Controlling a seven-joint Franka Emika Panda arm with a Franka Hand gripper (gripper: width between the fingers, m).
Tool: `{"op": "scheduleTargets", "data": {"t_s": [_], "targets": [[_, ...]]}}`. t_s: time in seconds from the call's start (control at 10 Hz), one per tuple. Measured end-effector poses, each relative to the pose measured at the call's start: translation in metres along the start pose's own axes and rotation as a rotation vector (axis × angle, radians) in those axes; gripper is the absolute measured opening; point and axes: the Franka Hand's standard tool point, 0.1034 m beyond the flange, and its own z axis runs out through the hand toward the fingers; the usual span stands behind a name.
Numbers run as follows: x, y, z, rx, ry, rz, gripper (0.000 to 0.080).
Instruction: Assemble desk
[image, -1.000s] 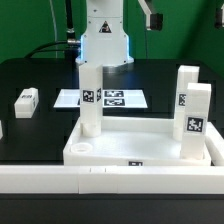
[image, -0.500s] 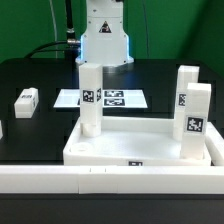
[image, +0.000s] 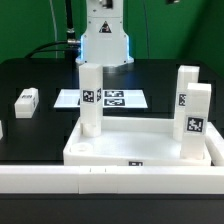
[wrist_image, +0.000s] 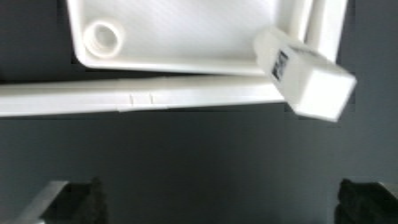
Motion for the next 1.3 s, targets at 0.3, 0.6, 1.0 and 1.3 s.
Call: {"op": "scheduleTargets", "data": {"t_s": [0.3, 0.6, 1.0, 1.3], "targets": [[-0.063, 0.071, 0.010, 0.017, -0.176, -0.015, 0.0649], [-0.069, 0.085, 0.013, 0.037, -0.359, -0.001, 0.0649], [-0.097, 0.113, 0.034, 0.051, -0.609, -0.042, 0.0649], [-0.143, 0.176, 0.059, 0.040, -0.824, -0.002, 0.0649]]}}
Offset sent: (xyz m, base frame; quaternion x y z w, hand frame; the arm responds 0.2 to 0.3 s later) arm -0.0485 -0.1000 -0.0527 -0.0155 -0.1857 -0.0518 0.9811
